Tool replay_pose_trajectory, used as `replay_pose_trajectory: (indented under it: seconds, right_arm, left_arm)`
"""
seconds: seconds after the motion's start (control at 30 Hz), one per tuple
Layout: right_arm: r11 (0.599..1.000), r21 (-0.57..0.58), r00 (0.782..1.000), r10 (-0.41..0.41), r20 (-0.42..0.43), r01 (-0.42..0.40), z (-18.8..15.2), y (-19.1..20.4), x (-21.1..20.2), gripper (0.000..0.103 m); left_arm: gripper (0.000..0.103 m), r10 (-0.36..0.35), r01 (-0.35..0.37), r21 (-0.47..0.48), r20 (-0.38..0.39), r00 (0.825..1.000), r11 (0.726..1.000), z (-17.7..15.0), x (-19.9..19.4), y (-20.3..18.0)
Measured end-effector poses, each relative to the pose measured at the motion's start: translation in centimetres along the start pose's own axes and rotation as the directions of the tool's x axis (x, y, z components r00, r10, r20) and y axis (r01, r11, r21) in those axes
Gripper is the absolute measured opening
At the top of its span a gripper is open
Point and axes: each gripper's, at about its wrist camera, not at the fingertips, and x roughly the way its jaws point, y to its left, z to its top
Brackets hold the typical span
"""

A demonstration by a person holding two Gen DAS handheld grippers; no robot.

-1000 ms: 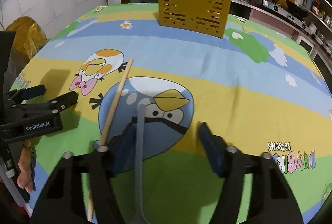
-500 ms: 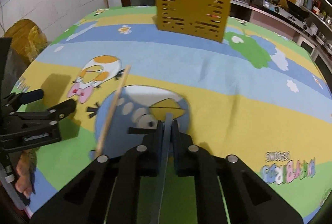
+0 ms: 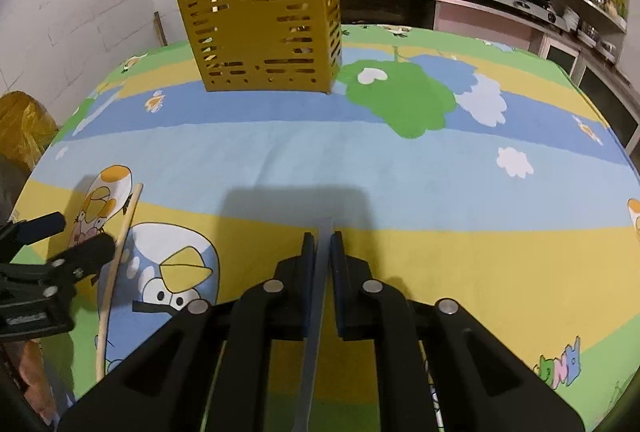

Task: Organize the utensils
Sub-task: 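Grasp a metal spoon with the right gripper while the left gripper grasps a chopstick, then lift the spoon and chopstick with both grippers and lower them into the caddy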

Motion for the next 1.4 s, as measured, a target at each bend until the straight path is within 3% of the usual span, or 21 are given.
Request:
replay_pose_trajectory:
  seconds: [0.1,0.2,0.27,0.73,1.17,1.4]
  right_arm:
    - [1.0,-0.011,1.0,-0.008,0.01,0.008,-0.2,0.1,-0.1,0.009]
    - [1.0,-0.015,1.0,-0.015,0.012,0.015,-0.3,0.2,-0.1,0.009]
    - [1.0,-0.013,1.0,-0.017,0.012,0.017,-0.3,0.1,-0.2,0.009]
    - [1.0,-0.007,1.0,-0.029,0.006,0.029,-0.6,0.1,-0.3,0.009]
    - [0.999,0.031,1.0,-0.023,-0.01,0.023,-0.4,-0.2,-0.6,0.008]
    - [0.997,0.07,0.995,0.005,0.098,-0.012,-0.1,-0.3,-3.6,0.007]
  left_arm:
    - [0.089,0.021,-0.021,0.024,0.007,1.0,0.999,0.0,0.6,-0.9]
    - [0.075,0.013,-0.012,0.039,-0.024,1.0,0.999,0.0,1.4,-1.4]
    - [0.072,0.021,-0.021,0.04,-0.013,1.0,0.999,0.0,1.4,-1.5]
    - [0.015,-0.001,0.003,0.099,-0.013,1.0,0.995,0.6,1.3,-3.0]
    - [0.005,-0.026,0.026,0.081,-0.012,1.0,0.996,1.1,1.3,-2.4]
    - [0.005,-0.047,0.04,0.067,0.098,0.994,0.997,1.5,-1.9,-1.5]
